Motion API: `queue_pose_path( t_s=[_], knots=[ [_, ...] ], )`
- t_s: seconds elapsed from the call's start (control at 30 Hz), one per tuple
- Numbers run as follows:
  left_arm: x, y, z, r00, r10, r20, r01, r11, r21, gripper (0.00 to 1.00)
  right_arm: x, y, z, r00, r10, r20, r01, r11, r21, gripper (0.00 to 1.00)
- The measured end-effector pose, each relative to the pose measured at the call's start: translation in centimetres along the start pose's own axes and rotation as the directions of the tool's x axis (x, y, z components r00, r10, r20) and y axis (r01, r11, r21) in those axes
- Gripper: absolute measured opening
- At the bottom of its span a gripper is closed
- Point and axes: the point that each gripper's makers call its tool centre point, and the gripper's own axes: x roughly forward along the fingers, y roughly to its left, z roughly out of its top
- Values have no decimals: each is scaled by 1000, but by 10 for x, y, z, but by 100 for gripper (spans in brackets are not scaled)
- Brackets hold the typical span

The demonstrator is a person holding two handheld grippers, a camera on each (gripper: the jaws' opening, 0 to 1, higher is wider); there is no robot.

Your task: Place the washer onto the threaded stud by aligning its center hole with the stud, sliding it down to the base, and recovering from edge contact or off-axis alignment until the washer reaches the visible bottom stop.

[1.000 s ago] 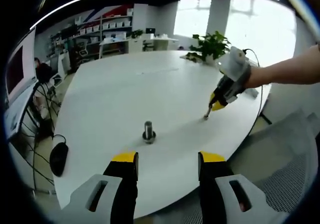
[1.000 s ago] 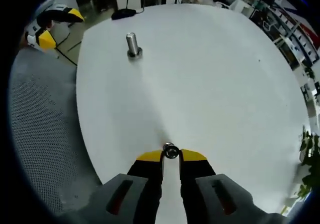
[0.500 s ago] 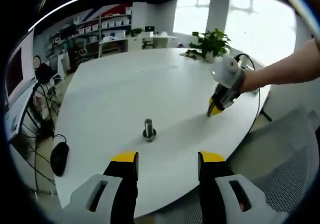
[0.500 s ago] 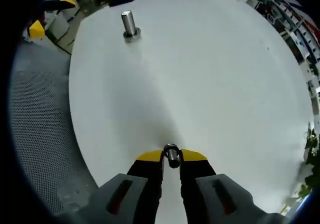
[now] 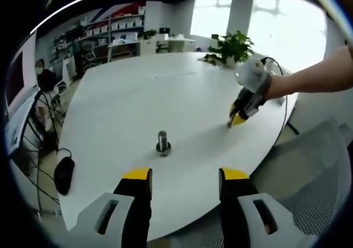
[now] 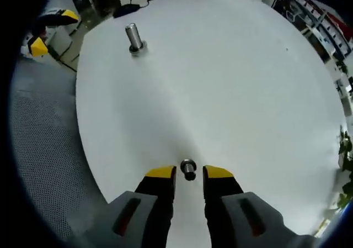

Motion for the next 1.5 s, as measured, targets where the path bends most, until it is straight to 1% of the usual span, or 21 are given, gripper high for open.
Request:
queue_pose_path(
  t_s=[0.13, 0.17, 0.2, 0.27, 0.33, 0.43, 0.57, 0.63, 0.67, 0.73, 0.77, 0.83, 0.9, 0.93, 1.0, 1.13, 1.27, 1.37, 1.43, 1.47, 1.5],
  knots=[
    [1, -2, 0, 1000, -8, -2, 8, 1000, 7, 47, -15, 1, 4, 998, -21, 55, 19, 999, 31, 27],
    [1, -3, 0, 1000, -9, -2, 9, 1000, 10, 47, -19, 3, 8, 995, -20, 94, 15, 998, 56, 27],
    [0, -3, 1, 1000, -12, 0, 12, 1000, 10, 47, -22, 4, 10, 993, -22, 115, 14, 998, 68, 28],
    [0, -4, 1, 1000, -13, 1, 13, 1000, 11, 47, -29, 5, 9, 991, -39, 129, 31, 998, 64, 29],
    [1, -4, 1, 1000, -15, 1, 15, 1000, 13, 47, -39, 6, 11, 983, -75, 170, 65, 996, 62, 29],
    [0, -6, 2, 1000, -21, 5, 21, 1000, 24, 47, -55, 9, 11, 966, -118, 231, 93, 989, 117, 29],
    [0, -7, 3, 1000, -25, 8, 25, 999, 35, 47, -71, 10, 5, 946, -166, 279, 127, 980, 152, 29],
    [0, -8, 4, 1000, -28, 12, 27, 999, 38, 47, -82, 8, 3, 928, -203, 311, 149, 970, 190, 29],
    [0, -9, 5, 999, -30, 16, 29, 999, 41, 47, -88, 7, 2, 913, -226, 341, 153, 961, 229, 29],
    [-1, -9, 5, 999, -31, 19, 30, 999, 45, 47, -96, 5, -2, 896, -253, 365, 151, 946, 285, 29],
    [-1, -10, 6, 999, -31, 20, 30, 998, 47, 47, -98, 4, -3, 889, -258, 379, 139, 939, 314, 29],
    [-1, -10, 6, 999, -33, 22, 32, 998, 53, 47, -105, 3, -4, 869, -268, 417, 88, 911, 403, 29],
    [0, -11, 7, 999, -34, 22, 32, 997, 63, 47, -111, 0, -9, 853, -295, 430, 101, 902, 419, 29],
    [-1, -11, 8, 999, -34, 26, 32, 997, 66, 47, -112, 0, -10, 852, -297, 431, 102, 903, 418, 29],
    [-1, -11, 10, 999, -35, 38, 32, 997, 67, 47, -117, 1, -13, 838, -316, 445, 111, 897, 427, 29],
    [-3, -10, 14, 998, -32, 54, 28, 997, 66, 47, -125, -1, -17, 800, -356, 483, 113, 880, 461, 30],
    [-4, -13, 16, 997, -34, 65, 29, 996, 82, 47, -138, -4, -16, 745, -401, 533, 71, 843, 534, 31],
    [-4, -13, 19, 996, -36, 79, 30, 996, 81, 47, -146, -7, -18, 718, -429, 548, 85, 835, 544, 31],
    [-5, -12, 21, 995, -35, 89, 29, 997, 73, 47, -152, -12, -20, 691, -463, 554, 90, 816, 571, 32],
    [-5, -12, 21, 995, -34, 90, 28, 997, 72, 47, -155, -14, -20, 677, -475, 562, 79, 806, 587, 32],
    [-5, -12, 21, 995, -33, 90, 27, 997, 71, 47, -158, -17, -21, 662, -494, 564, 65, 787, 613, 32]
  ],
)
